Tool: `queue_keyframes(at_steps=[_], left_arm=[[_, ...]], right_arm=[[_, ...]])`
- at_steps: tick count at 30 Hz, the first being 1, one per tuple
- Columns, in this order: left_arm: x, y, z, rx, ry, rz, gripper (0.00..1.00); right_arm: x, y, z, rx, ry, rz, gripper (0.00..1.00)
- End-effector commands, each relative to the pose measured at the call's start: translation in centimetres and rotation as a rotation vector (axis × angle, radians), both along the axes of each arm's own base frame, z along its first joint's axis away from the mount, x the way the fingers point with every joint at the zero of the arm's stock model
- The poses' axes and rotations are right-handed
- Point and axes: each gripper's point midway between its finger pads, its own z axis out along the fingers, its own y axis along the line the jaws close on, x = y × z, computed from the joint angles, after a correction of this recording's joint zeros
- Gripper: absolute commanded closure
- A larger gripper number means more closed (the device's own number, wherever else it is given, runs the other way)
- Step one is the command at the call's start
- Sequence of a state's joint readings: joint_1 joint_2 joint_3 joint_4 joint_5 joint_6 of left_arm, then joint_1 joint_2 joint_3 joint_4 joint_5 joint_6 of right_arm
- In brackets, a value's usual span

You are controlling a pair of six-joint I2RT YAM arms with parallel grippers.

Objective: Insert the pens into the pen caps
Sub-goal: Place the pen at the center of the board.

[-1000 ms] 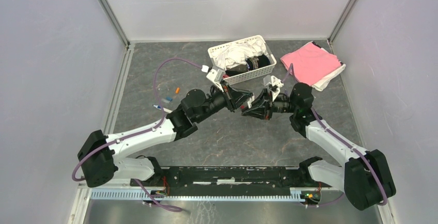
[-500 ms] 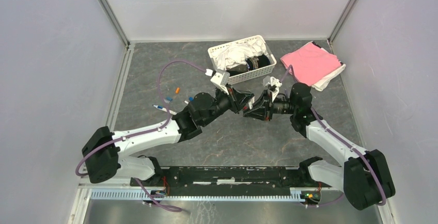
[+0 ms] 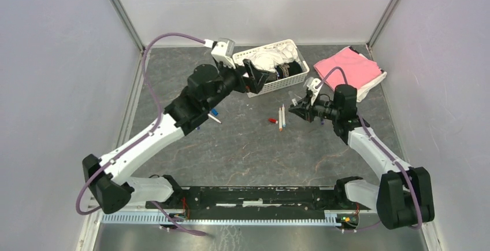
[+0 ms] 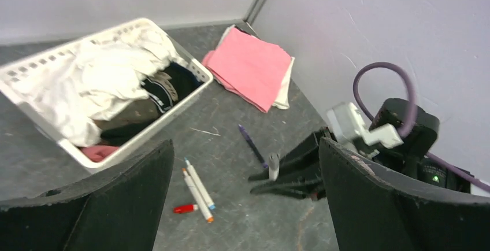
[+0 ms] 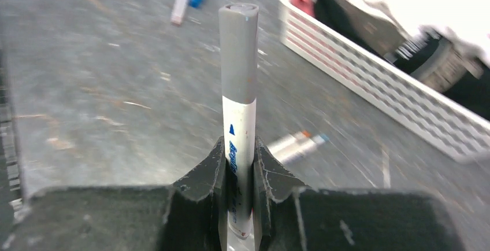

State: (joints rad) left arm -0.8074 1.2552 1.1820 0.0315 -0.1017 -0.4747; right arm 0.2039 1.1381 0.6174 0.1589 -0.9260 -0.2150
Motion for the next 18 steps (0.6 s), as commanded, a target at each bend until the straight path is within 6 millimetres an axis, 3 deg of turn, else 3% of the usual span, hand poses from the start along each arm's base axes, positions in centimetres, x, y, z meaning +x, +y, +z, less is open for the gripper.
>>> queue_keyframes(at_steps=[1, 5, 9, 12, 16, 18], left_arm=[[-0.7, 4.4, -0.4, 0.276, -0.049, 0.036, 0.0], [0.3, 10.2, -4.6, 0.526, -0.034, 0.244, 0.0], [-0.5, 12.7, -8.7, 0.609, -0.016, 0.292, 0.0], [-0.9, 13.6, -10.1, 0.646, -0.007, 0.297, 0.0], [-1.0, 14.5, -9.6, 0.658, -0.012, 0.337, 0.0], [-1.2, 14.3, -9.4, 0.643, -0.017, 0.325, 0.0]], right_arm=[[5.8, -6.0, -2.3, -0.182, -0.016, -0.347, 0.96], [9.4, -11.3, -5.1, -0.268, 0.102, -0.66, 0.96], [12.0, -14.9, -8.3, -0.359, 0.253, -0.87, 0.97], [12.6, -15.3, -10.5, -0.403, 0.354, -0.88, 0.95], [11.6, -14.2, -14.2, -0.411, 0.467, -0.825, 0.89], [11.5, -14.1, -14.9, -0.411, 0.491, -0.823, 0.87]])
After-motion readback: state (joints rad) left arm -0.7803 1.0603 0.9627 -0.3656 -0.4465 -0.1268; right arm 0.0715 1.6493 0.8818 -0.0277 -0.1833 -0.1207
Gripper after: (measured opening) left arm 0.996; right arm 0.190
